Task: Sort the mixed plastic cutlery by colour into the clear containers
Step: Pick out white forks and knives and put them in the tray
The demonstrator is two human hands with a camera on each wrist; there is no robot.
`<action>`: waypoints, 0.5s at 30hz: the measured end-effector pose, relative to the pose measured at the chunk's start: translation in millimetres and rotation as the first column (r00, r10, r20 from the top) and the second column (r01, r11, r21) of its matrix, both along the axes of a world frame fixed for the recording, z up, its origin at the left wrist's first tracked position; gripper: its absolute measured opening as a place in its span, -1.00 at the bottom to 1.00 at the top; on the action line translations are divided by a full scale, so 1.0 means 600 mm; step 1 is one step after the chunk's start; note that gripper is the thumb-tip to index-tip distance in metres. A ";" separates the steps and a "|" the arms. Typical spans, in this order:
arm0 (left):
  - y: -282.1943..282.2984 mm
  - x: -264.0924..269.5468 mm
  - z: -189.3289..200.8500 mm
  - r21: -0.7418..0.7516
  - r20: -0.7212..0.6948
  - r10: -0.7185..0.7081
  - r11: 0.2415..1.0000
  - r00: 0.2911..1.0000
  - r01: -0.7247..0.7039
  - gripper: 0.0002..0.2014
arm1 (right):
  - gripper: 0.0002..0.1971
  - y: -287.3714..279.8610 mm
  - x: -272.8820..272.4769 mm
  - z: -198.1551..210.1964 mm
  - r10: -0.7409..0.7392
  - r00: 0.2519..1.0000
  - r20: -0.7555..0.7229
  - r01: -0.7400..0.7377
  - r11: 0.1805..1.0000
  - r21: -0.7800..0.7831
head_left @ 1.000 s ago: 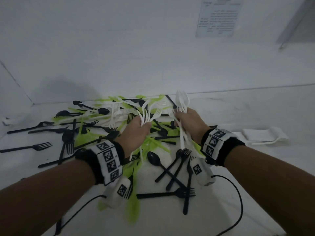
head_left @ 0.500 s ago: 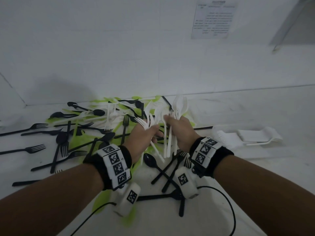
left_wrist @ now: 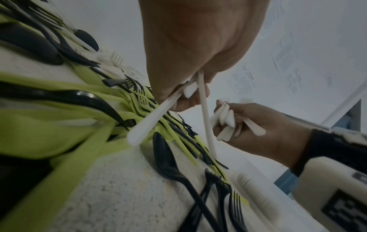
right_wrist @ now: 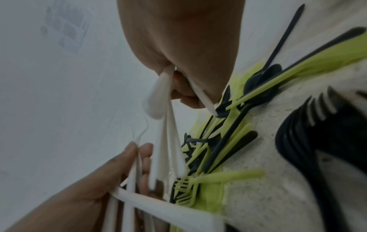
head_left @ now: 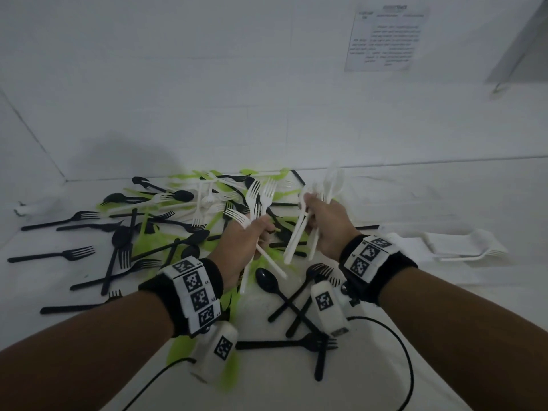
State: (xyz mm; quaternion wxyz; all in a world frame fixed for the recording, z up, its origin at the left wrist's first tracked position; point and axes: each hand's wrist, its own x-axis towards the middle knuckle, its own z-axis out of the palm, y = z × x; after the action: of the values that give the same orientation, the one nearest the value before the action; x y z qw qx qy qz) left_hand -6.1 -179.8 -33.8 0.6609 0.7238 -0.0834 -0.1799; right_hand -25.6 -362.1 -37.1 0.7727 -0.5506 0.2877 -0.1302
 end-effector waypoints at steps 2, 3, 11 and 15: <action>0.001 0.000 -0.001 0.033 0.022 -0.032 0.999 0.999 0.031 -0.67 | -0.79 0.009 -0.004 0.001 0.095 0.994 0.047 -0.093 0.995 -0.033; 0.000 -0.002 0.000 0.040 0.032 -0.060 0.997 0.998 0.059 -0.68 | -0.79 0.019 -0.005 0.003 0.140 0.988 0.059 -0.137 0.989 -0.052; 0.004 -0.007 0.000 0.062 0.008 -0.140 0.988 0.990 0.139 -0.64 | -0.78 0.018 0.008 -0.005 0.031 1.000 -0.002 -0.031 0.999 -0.013; 0.010 0.007 0.005 0.106 -0.004 -0.050 0.993 0.999 0.051 -0.71 | -0.79 -0.003 0.002 0.002 0.002 1.000 0.012 -0.002 1.000 -0.011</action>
State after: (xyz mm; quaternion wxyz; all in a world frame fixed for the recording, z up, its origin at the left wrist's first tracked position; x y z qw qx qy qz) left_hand -1.8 -173.7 -31.1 0.6170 0.7553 -0.0917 -0.2010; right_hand -24.3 -364.0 -36.0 0.7715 -0.5544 0.2816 -0.1345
